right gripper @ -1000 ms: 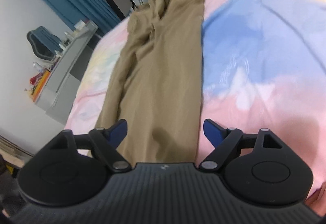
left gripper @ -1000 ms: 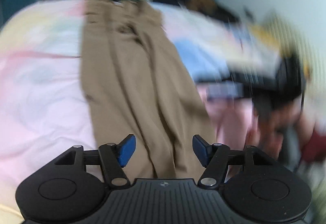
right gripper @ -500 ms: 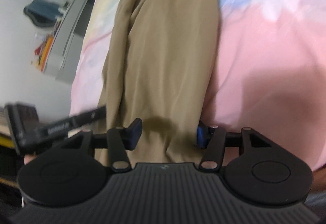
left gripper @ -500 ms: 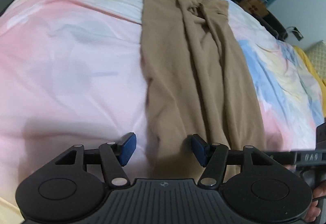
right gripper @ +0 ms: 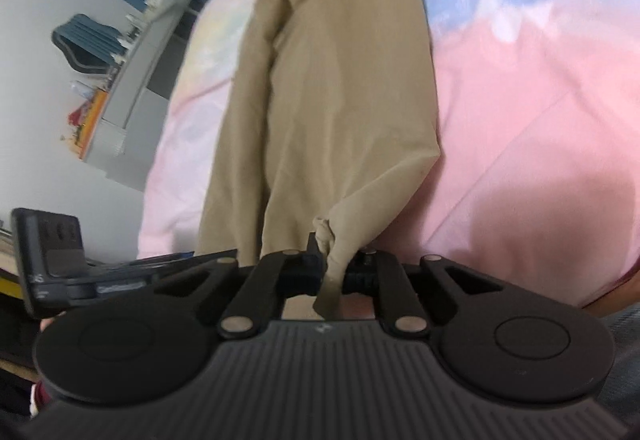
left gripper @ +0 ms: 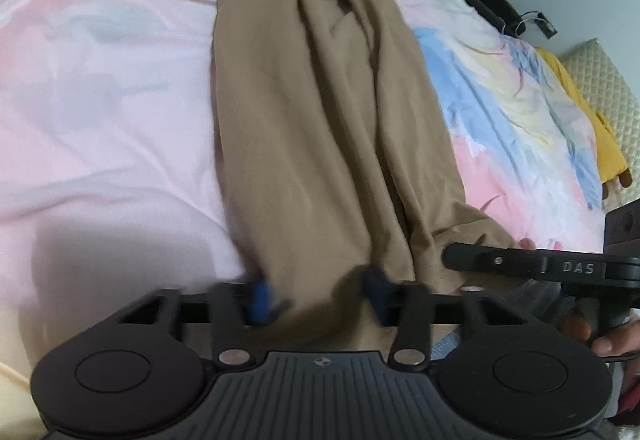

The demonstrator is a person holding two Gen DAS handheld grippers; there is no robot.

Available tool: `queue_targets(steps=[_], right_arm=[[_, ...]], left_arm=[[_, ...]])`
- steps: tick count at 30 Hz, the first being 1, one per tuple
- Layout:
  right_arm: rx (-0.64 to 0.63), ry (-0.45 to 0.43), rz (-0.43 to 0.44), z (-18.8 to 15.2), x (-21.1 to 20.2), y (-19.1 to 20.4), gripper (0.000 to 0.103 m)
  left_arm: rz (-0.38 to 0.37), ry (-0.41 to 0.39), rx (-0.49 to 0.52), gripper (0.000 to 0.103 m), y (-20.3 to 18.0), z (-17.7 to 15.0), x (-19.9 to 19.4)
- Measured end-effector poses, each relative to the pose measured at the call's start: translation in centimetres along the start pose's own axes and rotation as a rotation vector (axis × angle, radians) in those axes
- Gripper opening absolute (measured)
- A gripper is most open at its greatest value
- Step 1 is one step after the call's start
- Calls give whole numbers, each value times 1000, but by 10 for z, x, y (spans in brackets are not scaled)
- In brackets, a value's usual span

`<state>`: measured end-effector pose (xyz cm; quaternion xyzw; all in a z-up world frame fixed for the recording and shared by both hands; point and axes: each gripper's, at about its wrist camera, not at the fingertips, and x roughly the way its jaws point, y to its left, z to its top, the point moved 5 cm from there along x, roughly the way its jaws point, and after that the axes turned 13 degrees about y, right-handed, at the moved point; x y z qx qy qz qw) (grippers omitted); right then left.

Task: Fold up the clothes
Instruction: 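Lift the hem with both grippers and fold it toward the collar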

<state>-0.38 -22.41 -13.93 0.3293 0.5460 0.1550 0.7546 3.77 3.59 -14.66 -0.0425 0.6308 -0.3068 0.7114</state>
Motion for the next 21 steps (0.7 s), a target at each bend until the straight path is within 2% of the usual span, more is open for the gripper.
queue_targets(steps=[1, 2, 6, 10, 14, 18, 21], right_arm=[[0, -16, 20, 1, -8, 2, 9], [1, -36, 39, 4, -18, 4, 9], [-21, -130, 90, 23, -64, 16, 9], [-101, -241, 122, 47, -113, 49, 9], [-190, -335, 147, 60, -156, 75, 9], [-257, -384, 168, 46, -186, 85, 9], [-293, -366, 146, 17, -192, 78, 9]], left_arm=[[-3, -12, 3, 12, -2, 2, -3], [-4, -28, 3, 10, -5, 4, -7], [-56, -130, -6, 7, -22, 14, -38], [-127, -280, -21, 6, -50, 30, -96], [-162, -397, 6, 6, -81, 36, -150], [-191, -441, 39, 6, -106, 20, -174], [-185, -412, 78, 5, -114, -15, -167]])
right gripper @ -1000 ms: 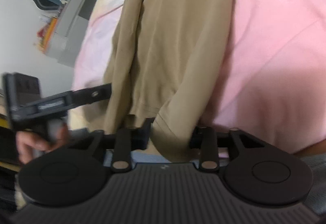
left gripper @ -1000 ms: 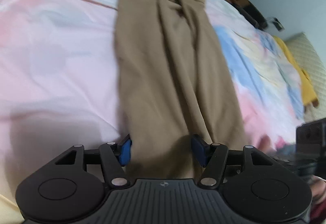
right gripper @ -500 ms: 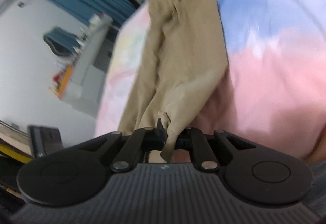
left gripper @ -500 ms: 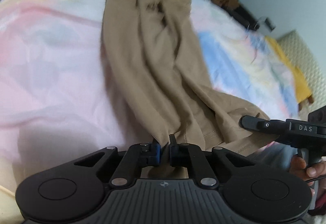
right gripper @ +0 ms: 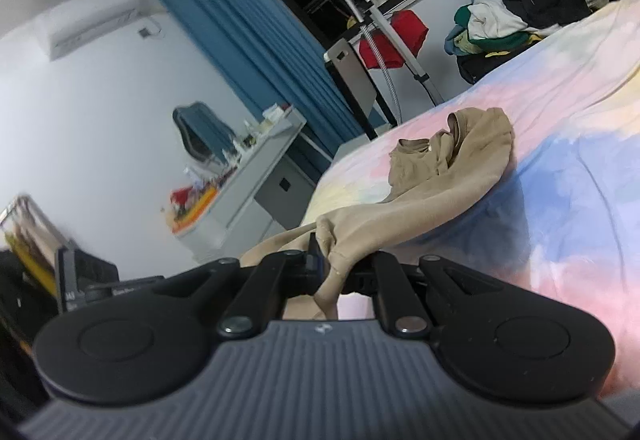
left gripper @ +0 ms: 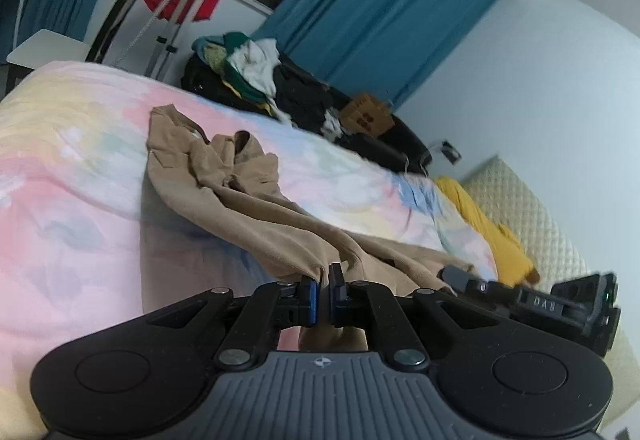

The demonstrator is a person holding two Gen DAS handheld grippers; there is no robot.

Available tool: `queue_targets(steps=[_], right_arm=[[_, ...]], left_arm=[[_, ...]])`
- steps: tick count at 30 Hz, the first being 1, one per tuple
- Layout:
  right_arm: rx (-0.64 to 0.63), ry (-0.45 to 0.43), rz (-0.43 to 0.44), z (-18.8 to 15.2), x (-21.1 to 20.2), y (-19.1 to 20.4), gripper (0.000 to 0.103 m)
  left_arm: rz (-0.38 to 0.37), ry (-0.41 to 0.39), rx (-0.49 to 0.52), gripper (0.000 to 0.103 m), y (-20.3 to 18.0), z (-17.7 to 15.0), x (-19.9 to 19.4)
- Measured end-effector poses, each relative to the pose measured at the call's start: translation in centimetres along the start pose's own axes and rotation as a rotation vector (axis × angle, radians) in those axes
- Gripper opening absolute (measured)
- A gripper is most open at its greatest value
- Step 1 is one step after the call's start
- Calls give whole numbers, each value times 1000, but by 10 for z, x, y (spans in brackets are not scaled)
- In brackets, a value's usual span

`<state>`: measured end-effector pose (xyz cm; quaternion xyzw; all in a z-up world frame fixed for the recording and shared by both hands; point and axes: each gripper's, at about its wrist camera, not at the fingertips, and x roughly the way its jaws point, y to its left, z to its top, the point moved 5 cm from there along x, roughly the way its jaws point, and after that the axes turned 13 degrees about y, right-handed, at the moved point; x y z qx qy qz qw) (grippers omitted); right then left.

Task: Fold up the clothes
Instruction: 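Lift the hem with both grippers and fold it toward the collar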

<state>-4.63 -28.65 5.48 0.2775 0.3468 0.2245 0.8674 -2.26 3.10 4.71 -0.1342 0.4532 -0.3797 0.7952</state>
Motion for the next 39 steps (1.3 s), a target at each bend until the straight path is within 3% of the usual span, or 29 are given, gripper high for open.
queue_targets(steps=[7, 10, 14, 18, 24, 27, 33, 39], right_arm=[[22, 168, -12, -98, -10, -18, 9], [46, 188, -15, -110, -8, -21, 9], [38, 138, 12, -85, -8, -17, 9], [14, 58, -13, -43, 2, -20, 9], [20, -18, -45, 33, 51, -44, 9], [13, -15, -75, 60, 85, -62, 9], [42, 27, -168, 99, 165, -124, 9], [66, 95, -284, 100, 238, -183, 9]], left_arm=[[-61, 143, -42, 5, 21, -110, 6], [-66, 152, -57, 5, 30, -115, 6], [-43, 118, -9, 5, 25, -82, 0], [-10, 44, 47, 6, 12, -27, -1], [66, -36, 74, 6, 28, 61, 38], [111, -55, 87, 6, 54, 96, 64], [165, -32, 48, 6, 125, 156, 155], [222, 80, -39, 6, 201, 173, 243]])
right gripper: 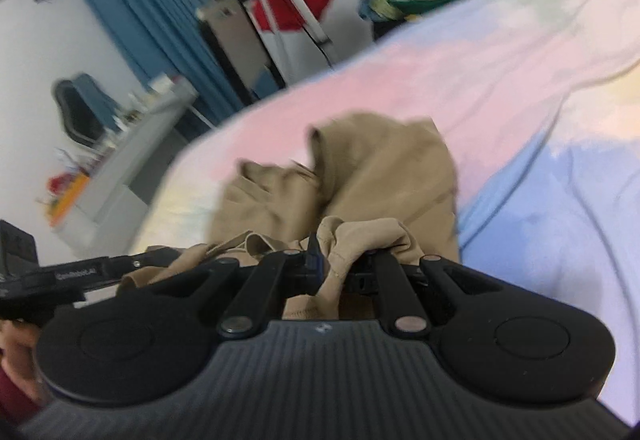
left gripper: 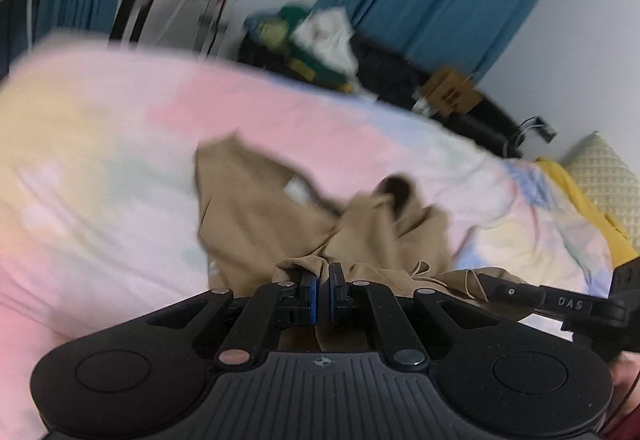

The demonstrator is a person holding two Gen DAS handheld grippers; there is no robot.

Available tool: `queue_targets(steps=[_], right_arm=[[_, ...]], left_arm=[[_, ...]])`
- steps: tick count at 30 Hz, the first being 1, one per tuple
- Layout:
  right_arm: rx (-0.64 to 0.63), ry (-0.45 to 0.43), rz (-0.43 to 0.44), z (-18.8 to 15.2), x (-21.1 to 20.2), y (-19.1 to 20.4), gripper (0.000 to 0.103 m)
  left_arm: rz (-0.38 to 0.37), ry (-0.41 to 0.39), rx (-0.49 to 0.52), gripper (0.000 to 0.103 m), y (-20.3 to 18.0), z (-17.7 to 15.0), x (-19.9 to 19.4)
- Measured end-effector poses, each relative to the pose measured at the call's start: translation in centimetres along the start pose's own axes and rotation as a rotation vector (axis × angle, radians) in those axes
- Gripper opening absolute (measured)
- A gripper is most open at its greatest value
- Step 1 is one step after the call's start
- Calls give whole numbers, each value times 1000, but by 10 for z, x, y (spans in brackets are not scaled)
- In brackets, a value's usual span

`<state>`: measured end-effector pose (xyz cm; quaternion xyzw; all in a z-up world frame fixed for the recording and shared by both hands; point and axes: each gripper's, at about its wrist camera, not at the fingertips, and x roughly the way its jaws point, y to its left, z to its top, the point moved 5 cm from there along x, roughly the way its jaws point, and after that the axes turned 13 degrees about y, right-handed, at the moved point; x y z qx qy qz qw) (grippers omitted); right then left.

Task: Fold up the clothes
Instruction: 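Lift the hem with both grippers and fold it toward the collar, then lay the hem down on the shirt and open both grippers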

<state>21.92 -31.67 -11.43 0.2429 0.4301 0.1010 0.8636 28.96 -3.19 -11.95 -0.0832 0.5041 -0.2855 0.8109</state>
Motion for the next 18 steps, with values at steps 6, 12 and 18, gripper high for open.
queue_targets(steps=[6, 12, 18], right_arm=[[-21, 23, -55, -6, 25, -4, 10], [-20, -9, -71, -15, 4, 8, 40], [-47, -114, -75, -37, -49, 34, 72]], left_arm=[[37, 46, 30, 7, 12, -5, 28], [100, -14, 60, 40, -8, -17, -9], [134, -58, 85, 60, -47, -62, -56]])
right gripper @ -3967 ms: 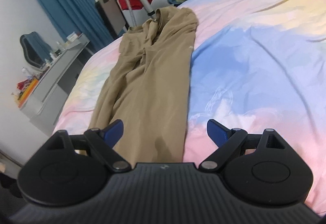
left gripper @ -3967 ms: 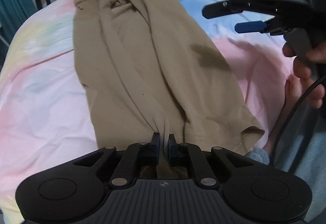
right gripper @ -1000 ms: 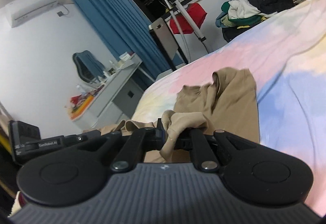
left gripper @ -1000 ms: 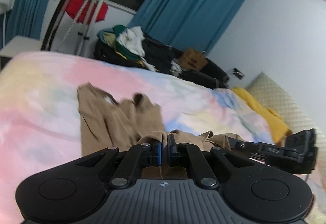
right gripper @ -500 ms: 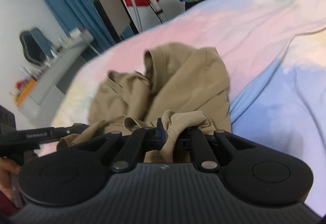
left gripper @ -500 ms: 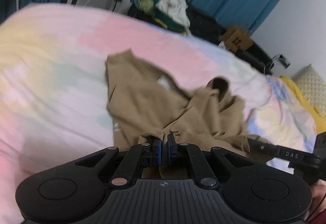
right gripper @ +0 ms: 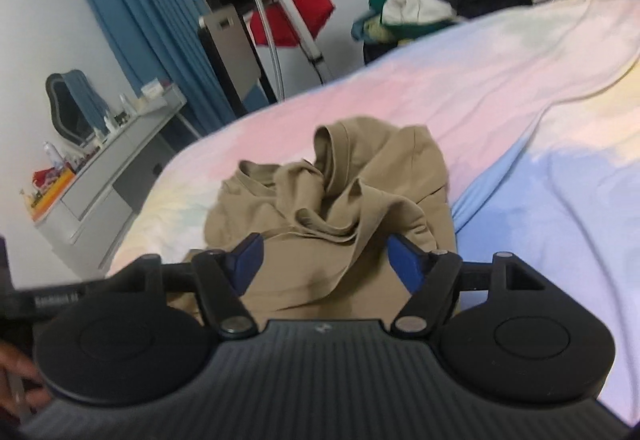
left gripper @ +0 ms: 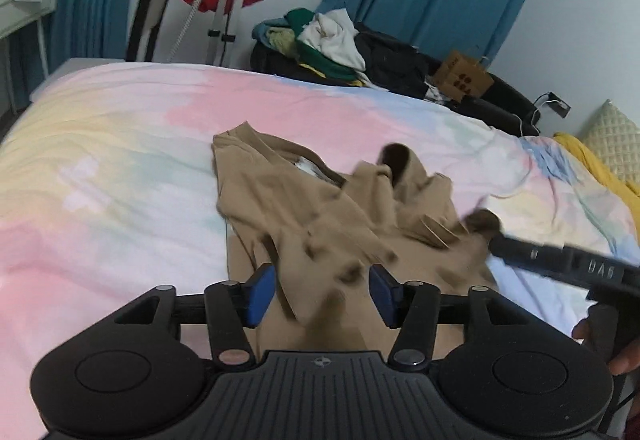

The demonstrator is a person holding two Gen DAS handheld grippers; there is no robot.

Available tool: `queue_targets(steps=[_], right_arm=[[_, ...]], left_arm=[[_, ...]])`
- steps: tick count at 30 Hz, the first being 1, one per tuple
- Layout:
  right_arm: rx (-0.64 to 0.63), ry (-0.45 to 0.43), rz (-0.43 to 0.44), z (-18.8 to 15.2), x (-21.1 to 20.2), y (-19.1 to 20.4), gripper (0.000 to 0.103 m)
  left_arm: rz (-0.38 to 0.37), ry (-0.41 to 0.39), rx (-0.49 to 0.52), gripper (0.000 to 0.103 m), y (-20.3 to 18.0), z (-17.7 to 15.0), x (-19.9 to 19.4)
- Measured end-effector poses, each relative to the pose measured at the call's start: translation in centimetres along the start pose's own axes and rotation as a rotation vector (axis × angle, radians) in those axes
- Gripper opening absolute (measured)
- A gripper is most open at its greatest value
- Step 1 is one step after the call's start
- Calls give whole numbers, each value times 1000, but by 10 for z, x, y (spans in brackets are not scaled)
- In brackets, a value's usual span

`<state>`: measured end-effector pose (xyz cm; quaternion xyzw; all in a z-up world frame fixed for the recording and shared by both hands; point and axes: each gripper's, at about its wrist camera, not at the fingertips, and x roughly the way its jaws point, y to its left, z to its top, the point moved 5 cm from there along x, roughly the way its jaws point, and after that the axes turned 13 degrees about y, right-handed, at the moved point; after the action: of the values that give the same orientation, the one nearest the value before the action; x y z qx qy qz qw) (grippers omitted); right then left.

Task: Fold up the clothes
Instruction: 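Lay the hem down on the shirt and open both grippers, then grasp the collar end of the tan shirt with both grippers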

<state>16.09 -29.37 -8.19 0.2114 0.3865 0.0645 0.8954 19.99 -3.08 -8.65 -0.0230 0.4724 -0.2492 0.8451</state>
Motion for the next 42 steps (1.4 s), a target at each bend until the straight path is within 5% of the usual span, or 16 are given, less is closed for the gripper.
queue_targets(steps=[4, 16, 27, 30, 36, 42], right_arm=[[-59, -64, -32, -13, -39, 21, 72], [-150, -161, -91, -70, -107, 35, 71], [-178, -131, -134, -82, -93, 36, 71], [-146, -122, -111, -81, -91, 32, 71], [86, -14, 44, -82, -77, 4, 72], [353, 205, 274, -99, -37, -16, 72]], left_arm=[[33, -58, 68, 82, -35, -28, -37], [178, -192, 160, 88, -90, -98, -100], [142, -159, 74, 88, -71, -110, -99], [77, -116, -18, 88, -55, -108, -90], [-260, 85, -405, 86, -4, -119, -52], [-382, 189, -653, 82, 30, -137, -6]])
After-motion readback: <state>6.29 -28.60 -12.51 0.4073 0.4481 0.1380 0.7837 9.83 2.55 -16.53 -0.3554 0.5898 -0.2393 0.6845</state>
